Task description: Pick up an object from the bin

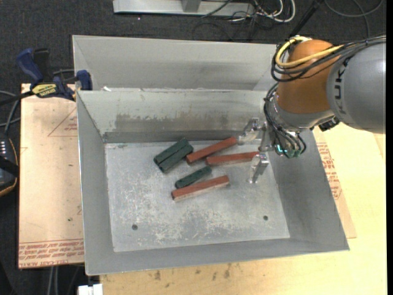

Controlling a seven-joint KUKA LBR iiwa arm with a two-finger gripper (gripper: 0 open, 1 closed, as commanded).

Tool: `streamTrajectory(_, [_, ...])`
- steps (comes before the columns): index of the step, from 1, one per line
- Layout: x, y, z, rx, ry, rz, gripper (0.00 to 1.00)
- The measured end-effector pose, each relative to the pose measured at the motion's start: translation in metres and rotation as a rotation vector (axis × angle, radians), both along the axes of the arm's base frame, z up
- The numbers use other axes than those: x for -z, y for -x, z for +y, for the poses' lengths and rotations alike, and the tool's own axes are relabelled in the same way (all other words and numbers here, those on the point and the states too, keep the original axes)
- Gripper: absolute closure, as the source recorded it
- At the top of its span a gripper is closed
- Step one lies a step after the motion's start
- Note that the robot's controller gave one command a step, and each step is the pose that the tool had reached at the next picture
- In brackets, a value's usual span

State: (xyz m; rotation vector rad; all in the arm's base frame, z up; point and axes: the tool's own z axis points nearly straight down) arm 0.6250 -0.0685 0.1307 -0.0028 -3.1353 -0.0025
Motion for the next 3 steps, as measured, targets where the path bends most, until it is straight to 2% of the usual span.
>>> streamTrajectory(1, [-0.004, -0.002, 0.000, -0.001, 0.001, -0.008, 0.00])
streamTrajectory(2, [0.052, -0.023, -0.002, 0.075, 0.005, -0.029, 1.00])
streamTrajectory(3, [0.052, -0.023, -0.002, 0.075, 0.005, -0.029, 1.00])
